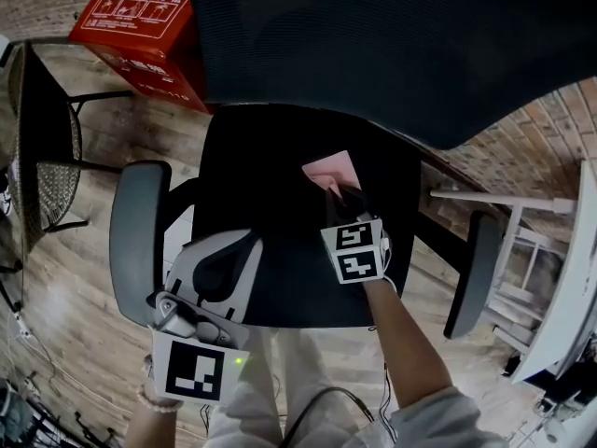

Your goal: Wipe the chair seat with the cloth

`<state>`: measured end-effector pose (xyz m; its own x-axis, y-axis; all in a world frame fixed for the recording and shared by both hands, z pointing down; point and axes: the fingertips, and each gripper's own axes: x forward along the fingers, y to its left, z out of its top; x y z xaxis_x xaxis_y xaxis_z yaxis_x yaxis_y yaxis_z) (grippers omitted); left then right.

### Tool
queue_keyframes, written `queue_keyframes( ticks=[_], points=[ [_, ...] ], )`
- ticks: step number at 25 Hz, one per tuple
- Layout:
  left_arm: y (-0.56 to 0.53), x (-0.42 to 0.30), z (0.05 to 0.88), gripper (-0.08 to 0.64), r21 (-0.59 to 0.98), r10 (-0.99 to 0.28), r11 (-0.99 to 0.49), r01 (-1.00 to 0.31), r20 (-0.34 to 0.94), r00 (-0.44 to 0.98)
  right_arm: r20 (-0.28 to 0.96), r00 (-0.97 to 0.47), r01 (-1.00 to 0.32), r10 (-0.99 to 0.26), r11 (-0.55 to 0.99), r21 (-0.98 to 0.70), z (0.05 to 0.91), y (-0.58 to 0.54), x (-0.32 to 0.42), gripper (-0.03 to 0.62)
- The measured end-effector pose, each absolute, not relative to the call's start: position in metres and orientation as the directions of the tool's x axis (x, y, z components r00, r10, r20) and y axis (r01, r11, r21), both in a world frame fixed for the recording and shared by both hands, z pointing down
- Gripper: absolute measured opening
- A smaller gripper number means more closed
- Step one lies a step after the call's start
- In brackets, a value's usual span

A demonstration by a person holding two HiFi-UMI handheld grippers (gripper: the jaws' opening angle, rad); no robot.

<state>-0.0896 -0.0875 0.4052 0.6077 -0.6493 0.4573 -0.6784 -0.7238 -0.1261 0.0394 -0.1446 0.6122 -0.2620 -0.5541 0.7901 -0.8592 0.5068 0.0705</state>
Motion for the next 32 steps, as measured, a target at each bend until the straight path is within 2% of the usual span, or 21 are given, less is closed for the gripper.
queue_keyframes(
  ticks=[10, 17, 25, 32],
  points=[
    [-0.080, -0.060, 0.408, 0.018, -0.139, -0.615, -0.762, -0.632, 0.460, 0.641, 0.785, -0.019, -0.943, -0.619, 0.273, 0.192, 0.606, -0.119, 0.149, 0.055],
    [-0.074, -0.046, 0.404, 0.018, -0.151, -0.588, -0.790, -0.594, 0.460, 0.665, 0.780, 0.115, -0.970, -0.616, 0.101, 0.223, 0.598, -0.098, 0.200, 0.055],
    [-0.075, -0.047, 0.401, 0.018, -0.161, -0.601, -0.782, -0.602, 0.451, 0.660, 0.787, 0.016, -0.990, -0.616, 0.102, 0.100, 0.603, -0.097, 0.180, 0.055],
    [-0.081, -0.077, 0.402, 0.018, -0.183, -0.635, -0.752, -0.633, 0.457, 0.623, 0.793, -0.103, -0.975, -0.600, 0.218, 0.038, 0.609, -0.104, 0.121, 0.055]
  ],
)
